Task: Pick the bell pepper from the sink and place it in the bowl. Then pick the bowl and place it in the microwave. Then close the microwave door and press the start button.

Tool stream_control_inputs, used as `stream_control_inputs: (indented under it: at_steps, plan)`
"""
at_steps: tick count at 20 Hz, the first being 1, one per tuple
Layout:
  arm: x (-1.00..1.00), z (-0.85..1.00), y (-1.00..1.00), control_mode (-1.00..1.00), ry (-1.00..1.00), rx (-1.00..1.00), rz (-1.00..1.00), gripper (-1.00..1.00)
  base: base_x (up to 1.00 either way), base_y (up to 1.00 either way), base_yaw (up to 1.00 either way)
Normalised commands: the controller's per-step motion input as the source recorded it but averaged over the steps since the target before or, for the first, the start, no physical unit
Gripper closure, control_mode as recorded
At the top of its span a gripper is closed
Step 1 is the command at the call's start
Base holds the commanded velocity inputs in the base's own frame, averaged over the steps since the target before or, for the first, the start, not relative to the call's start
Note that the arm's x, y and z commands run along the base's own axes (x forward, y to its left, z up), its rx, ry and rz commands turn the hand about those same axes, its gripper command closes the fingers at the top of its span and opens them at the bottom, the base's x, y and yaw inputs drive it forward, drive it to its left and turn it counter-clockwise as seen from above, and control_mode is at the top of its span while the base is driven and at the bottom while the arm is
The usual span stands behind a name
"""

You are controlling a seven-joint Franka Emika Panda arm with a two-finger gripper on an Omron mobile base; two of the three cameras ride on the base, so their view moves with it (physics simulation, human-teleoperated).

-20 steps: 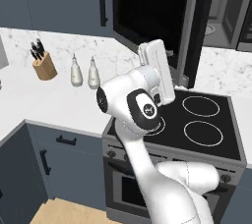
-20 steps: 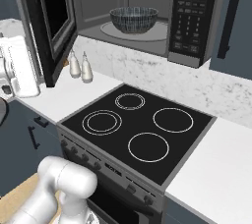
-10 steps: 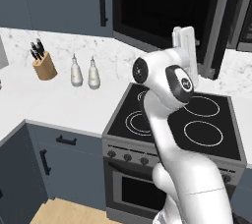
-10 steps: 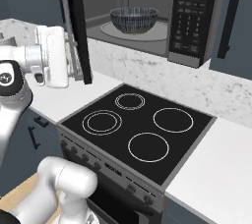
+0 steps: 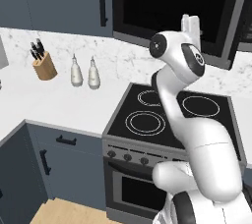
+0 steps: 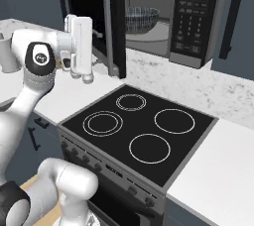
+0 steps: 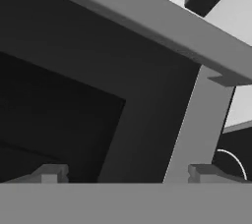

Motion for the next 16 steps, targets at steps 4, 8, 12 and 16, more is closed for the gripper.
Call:
stream_control_inputs:
  at_steps: [4,8,12,16]
  plan:
    - [0.61,0.00,-0.45,-1.00,0.00,0.07,0.08,-1.00,0.00,0.00,0.00]
    - [0.49,0.00,-0.52,-1.00,0.00,0.09,0.09,-1.00,0.00,0.00,0.00]
    - [0.45,0.00,-0.45,-1.00,0.00,0.08,0.09,-1.00,0.00,0.00,0.00]
    - [0.49,0.00,-0.21,-1.00,0.00,0.04,0.04,-1.00,0.00,0.00,0.00]
